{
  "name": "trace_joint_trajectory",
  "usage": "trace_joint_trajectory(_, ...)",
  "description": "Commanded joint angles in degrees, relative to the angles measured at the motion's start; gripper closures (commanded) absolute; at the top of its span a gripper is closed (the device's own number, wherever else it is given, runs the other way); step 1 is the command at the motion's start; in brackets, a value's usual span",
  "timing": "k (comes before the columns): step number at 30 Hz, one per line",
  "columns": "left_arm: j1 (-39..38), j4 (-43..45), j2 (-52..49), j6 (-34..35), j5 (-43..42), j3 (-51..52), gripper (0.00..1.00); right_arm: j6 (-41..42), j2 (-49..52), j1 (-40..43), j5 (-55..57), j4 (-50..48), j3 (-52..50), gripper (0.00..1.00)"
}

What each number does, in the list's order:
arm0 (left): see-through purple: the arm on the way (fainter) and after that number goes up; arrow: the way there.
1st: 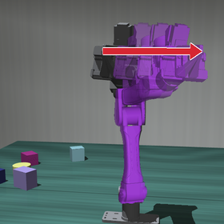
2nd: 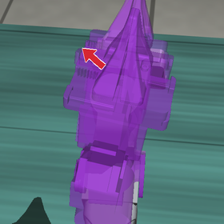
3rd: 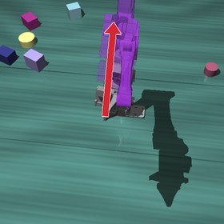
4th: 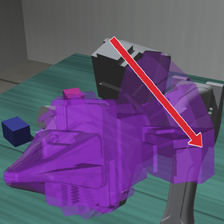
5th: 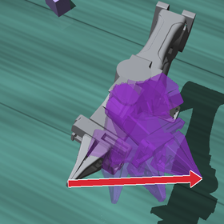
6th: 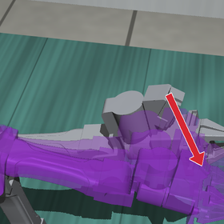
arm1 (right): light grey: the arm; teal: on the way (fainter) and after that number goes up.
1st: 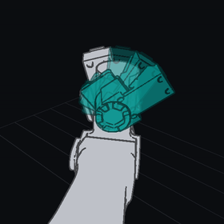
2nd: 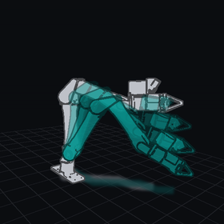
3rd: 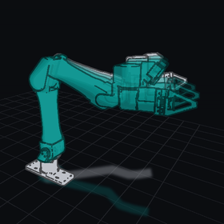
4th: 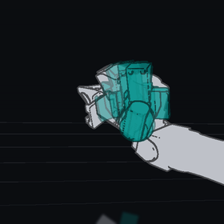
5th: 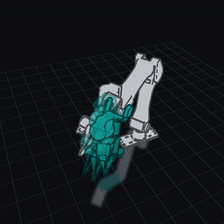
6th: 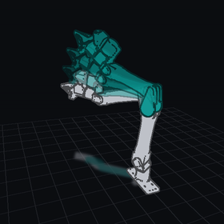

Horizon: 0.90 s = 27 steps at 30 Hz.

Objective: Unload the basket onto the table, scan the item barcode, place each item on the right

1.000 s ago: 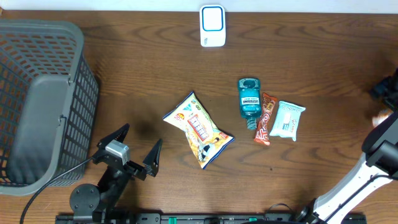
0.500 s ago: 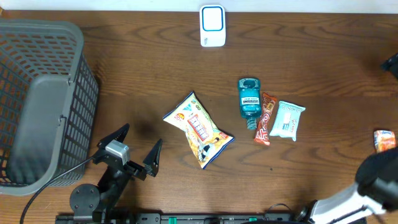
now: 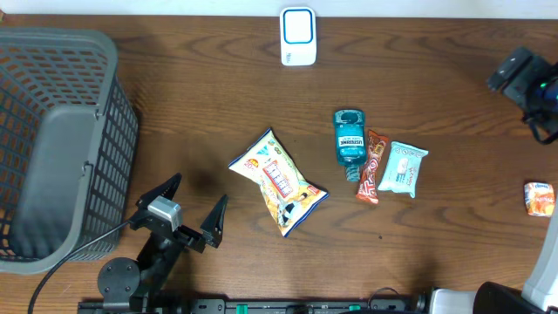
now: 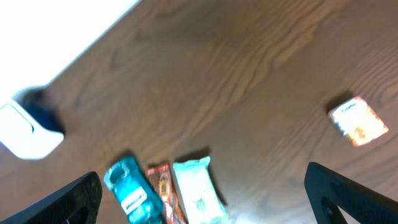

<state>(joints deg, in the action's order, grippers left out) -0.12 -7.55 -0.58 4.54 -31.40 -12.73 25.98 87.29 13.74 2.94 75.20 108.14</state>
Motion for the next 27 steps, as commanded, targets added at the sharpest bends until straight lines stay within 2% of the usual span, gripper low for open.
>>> trace_joint_trajectory(1,-0.2,0.0,0.3,0.3,-0.6,-0.1,0.02,1.4,0.2,-2.5,-0.9,1.8,-2.8,0.01)
trace_joint_trajectory(7,-0.2,0.0,0.3,0.3,-0.6,-0.1,0.02,1.4,0.2,-7.1,-5.9,0.9,-14.5,0.01)
trace_joint_trajectory(16,-0.2,0.1,0.3,0.3,-0.6,-0.1,0.02,1.4,0.2,-10.9,-14.2,-10.1,-35.8,0.02)
trace_joint_trajectory(21,-0.2,0.0,0.3,0.3,-0.6,-0.1,0.02,1.4,0.2,-11.5,-17.3,-10.5,-40.0,0.10)
trace_joint_trajectory(27,-0.2,0.0,0.3,0.3,-0.6,-0.1,0.02,0.1,0.2,-13.2,-16.3,-9.5,-40.0,0.10)
